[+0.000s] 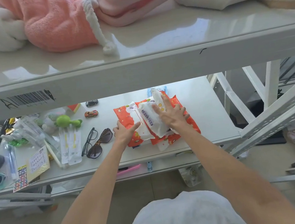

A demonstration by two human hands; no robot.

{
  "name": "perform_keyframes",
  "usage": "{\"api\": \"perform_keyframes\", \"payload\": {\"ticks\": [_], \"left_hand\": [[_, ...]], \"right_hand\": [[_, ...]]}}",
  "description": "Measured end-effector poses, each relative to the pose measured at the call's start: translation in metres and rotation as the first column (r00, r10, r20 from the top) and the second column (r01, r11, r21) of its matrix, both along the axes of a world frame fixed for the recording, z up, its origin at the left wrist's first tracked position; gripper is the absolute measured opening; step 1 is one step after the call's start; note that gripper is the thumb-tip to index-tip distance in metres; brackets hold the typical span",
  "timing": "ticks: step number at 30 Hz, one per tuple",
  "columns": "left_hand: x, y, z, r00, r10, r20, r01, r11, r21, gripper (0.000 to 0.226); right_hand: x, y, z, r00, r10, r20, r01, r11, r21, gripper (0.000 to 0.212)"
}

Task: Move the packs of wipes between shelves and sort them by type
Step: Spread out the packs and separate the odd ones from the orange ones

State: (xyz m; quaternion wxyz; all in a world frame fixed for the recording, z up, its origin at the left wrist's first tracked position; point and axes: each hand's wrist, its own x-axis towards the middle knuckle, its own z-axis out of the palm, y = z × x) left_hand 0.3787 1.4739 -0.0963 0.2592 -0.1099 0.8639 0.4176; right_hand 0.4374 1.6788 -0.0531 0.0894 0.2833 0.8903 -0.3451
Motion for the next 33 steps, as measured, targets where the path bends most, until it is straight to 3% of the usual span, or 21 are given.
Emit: {"api": "perform_keyframes", "payload": {"ticks": [2, 6, 10, 13, 18, 20, 23, 27, 29, 31, 33], "left_hand": [[0.005, 0.002, 0.005, 0.998, 0.004, -0.066, -0.004, 1.0, 0.0, 0.12], [0.018, 0.02, 0.013, 0.959, 0.096, -0.268, -0.089, 0.995, 0.036, 0.098], [0.039, 0.041, 0.017, 0.9, -0.089, -0.427, 0.004, 0.981, -0.195, 0.101], [0.042, 0.046, 0.008, 0.884, -0.231, -0.407, 0.116, 0.951, -0.287, 0.111], [0.021, 0.04, 0.005, 0.902, -0.262, -0.342, 0.174, 0.948, -0.267, 0.111], [0.021, 0.041, 0.008, 0.891, -0.247, -0.381, 0.145, 0.95, -0.277, 0.108], [0.043, 0.053, 0.01, 0.756, -0.237, -0.61, 0.062, 0.954, -0.294, 0.089], [0.071, 0.08, 0.001, 0.694, -0.372, -0.617, 0.172, 0.917, -0.359, 0.078], [0.075, 0.091, 0.003, 0.616, -0.443, -0.652, 0.175, 0.884, -0.434, 0.065], [0.073, 0.107, 0.011, 0.523, -0.459, -0.718, 0.255, 0.888, -0.382, 0.051], [0.071, 0.125, 0.02, 0.523, -0.481, -0.703, 0.322, 0.876, -0.36, 0.05]], "right_hand": [[0.006, 0.016, -0.007, 1.0, -0.003, -0.017, 0.003, 0.999, -0.044, 0.077], [0.013, 0.029, -0.024, 0.999, -0.044, 0.005, 0.044, 0.998, 0.033, 0.083], [0.011, 0.033, -0.027, 1.0, -0.01, -0.026, 0.012, 0.996, 0.086, 0.071], [0.004, 0.05, -0.028, 0.997, -0.006, -0.083, 0.01, 0.999, 0.05, 0.056], [-0.025, 0.083, -0.034, 0.985, -0.086, -0.15, 0.081, 0.996, -0.037, 0.051], [-0.043, 0.088, -0.034, 0.983, -0.109, -0.145, 0.1, 0.993, -0.068, 0.05], [-0.067, 0.084, -0.028, 0.983, -0.135, -0.127, 0.127, 0.989, -0.069, 0.046], [-0.094, 0.073, -0.016, 0.952, 0.054, -0.301, -0.05, 0.998, 0.023, 0.031], [-0.111, 0.07, -0.01, 0.957, 0.133, -0.259, -0.129, 0.991, 0.032, 0.031], [-0.131, 0.074, -0.01, 0.983, 0.102, -0.15, -0.101, 0.995, 0.016, 0.032], [-0.15, 0.082, -0.019, 0.996, 0.073, -0.057, -0.071, 0.997, 0.037, 0.026]]}}
